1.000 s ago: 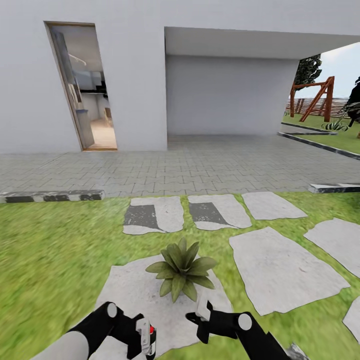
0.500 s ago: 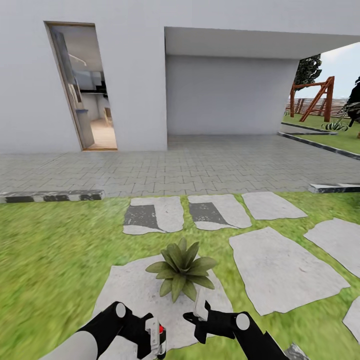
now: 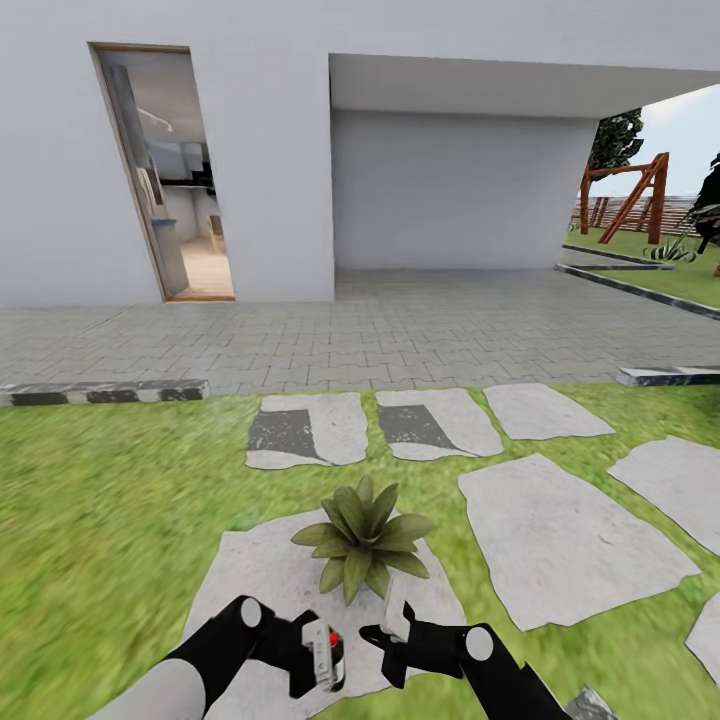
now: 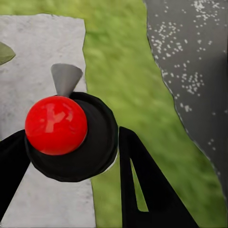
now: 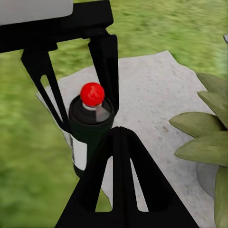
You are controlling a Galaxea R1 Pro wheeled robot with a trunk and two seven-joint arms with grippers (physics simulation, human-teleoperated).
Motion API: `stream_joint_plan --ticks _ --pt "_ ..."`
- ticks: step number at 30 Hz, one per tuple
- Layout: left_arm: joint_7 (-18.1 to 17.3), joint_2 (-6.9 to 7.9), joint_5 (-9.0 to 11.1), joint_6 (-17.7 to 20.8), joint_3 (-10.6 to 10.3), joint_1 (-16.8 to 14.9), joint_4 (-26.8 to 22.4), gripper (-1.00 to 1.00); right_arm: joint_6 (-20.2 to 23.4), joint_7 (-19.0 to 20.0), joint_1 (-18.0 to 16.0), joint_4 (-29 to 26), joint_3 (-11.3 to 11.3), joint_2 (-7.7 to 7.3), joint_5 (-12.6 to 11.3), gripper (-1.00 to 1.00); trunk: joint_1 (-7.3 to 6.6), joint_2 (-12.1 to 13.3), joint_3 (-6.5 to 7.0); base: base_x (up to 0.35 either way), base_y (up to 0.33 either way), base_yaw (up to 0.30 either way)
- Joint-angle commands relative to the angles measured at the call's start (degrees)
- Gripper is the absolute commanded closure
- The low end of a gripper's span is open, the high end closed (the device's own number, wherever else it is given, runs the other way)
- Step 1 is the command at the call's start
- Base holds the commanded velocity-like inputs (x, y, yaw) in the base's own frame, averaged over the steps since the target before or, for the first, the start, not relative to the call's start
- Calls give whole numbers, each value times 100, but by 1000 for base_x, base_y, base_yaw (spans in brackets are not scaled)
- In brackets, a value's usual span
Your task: Pick up the pesticide atomizer in the garden and spray insectifuge to fully cover both potted plants in the garden.
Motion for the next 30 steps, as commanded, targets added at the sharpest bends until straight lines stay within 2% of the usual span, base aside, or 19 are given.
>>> stream_joint_plan --ticks 1,6,30 --pt "-3 -7 -44 -41 3 -1 -13 100 -30 2 -2 -6 -7 2 50 100 -1 -2 -5 0 0 0" --pt "-2 -16 -37 -70 4 -1 -18 100 -30 2 -2 -6 -7 3 50 100 -1 -2 -5 0 0 0" --pt "-62 -236 -27 -126 1 -10 -19 100 -30 2 -2 -15 -7 3 50 100 -1 -2 -5 0 0 0"
